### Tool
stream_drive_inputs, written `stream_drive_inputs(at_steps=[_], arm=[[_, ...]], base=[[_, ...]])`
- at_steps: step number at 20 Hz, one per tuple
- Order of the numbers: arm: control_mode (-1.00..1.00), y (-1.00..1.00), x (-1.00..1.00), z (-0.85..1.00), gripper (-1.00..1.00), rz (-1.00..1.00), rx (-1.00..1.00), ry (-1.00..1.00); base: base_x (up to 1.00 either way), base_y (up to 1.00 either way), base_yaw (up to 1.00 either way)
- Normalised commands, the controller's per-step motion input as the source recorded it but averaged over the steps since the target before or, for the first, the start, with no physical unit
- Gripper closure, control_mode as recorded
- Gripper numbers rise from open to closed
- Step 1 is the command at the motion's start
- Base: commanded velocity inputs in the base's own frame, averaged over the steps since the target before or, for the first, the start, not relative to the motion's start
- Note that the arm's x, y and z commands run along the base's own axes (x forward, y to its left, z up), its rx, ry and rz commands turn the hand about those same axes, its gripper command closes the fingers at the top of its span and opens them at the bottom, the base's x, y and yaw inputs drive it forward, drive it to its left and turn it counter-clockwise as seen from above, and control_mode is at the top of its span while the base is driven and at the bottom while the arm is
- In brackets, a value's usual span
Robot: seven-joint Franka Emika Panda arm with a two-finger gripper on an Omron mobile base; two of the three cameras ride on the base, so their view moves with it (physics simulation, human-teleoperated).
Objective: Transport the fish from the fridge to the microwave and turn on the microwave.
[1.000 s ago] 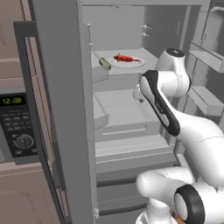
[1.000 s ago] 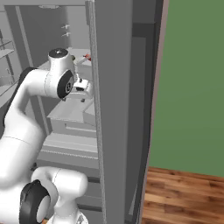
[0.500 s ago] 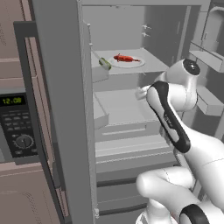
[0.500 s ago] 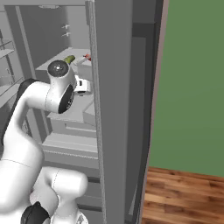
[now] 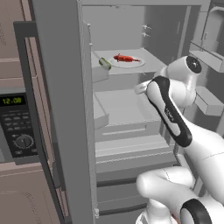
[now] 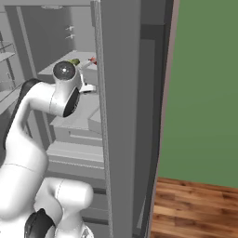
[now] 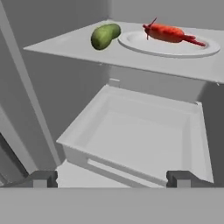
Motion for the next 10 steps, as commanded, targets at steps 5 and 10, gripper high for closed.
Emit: stream_drive_inputs(at_steps=[5, 10], arm=[[-1.00, 0.20, 0.29, 0.15, -1.00, 0.00, -0.05, -0.05], [-1.00, 0.08, 0.33, 0.20, -1.00, 0.00, -0.01, -0.05]], base=[[0.00, 0.00, 0.00], [0.00, 0.00, 0.00]])
